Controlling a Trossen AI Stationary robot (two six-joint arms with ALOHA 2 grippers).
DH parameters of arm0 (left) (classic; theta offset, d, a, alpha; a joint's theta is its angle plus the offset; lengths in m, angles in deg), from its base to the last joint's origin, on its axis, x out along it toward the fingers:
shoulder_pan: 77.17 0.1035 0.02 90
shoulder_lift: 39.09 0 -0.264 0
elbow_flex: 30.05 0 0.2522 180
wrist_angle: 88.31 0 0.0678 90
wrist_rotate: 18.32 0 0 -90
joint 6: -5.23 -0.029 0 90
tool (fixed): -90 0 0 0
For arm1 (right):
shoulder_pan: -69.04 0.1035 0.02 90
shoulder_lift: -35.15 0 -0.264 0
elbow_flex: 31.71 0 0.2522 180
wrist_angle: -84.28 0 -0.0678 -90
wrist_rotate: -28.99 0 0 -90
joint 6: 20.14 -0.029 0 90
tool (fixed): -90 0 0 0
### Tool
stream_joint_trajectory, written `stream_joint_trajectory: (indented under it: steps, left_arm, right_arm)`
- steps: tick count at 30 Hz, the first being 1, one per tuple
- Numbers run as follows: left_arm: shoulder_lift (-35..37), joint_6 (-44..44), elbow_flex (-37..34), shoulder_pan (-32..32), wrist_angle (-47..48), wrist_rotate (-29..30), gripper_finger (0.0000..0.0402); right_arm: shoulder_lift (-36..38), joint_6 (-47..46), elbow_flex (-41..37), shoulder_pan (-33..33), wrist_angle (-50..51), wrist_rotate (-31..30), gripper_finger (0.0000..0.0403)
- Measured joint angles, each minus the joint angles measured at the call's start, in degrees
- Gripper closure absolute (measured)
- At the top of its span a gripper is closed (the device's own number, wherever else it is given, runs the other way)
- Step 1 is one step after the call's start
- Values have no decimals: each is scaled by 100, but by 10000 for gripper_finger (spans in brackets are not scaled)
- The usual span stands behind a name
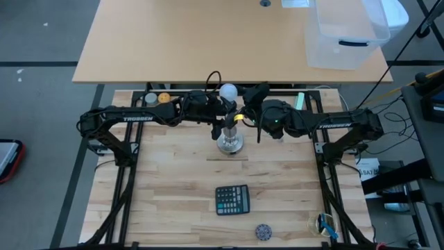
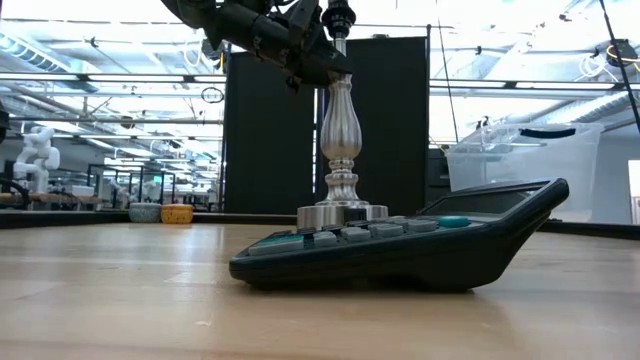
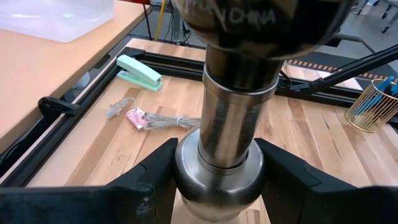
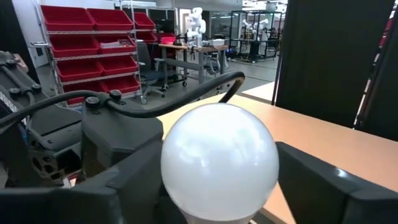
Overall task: Screw lightbulb
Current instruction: Remove the light bulb from the lamp
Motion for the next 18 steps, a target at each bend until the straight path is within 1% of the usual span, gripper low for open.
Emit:
stream_joint_trajectory:
  steps: [3,4,7,13,15,18]
  left_arm:
    - [0,0,0,0,0,-2,223]
    - [0,0,0,0,-2,-2,223]
    - [0,0,0,0,5,-2,223]
    - [4,-8,0,0,26,-8,223]
    - [4,-12,0,0,12,-31,223]
    - [2,-7,0,0,0,-38,223]
  right_arm:
    - [0,68,0,0,4,17,157]
    - [0,114,0,0,4,27,162]
    - [3,169,0,2,18,96,163]
    - [92,272,0,-71,217,574,153]
    - [139,320,0,-123,342,746,154]
    - [278,380,0,-252,566,1175,155]
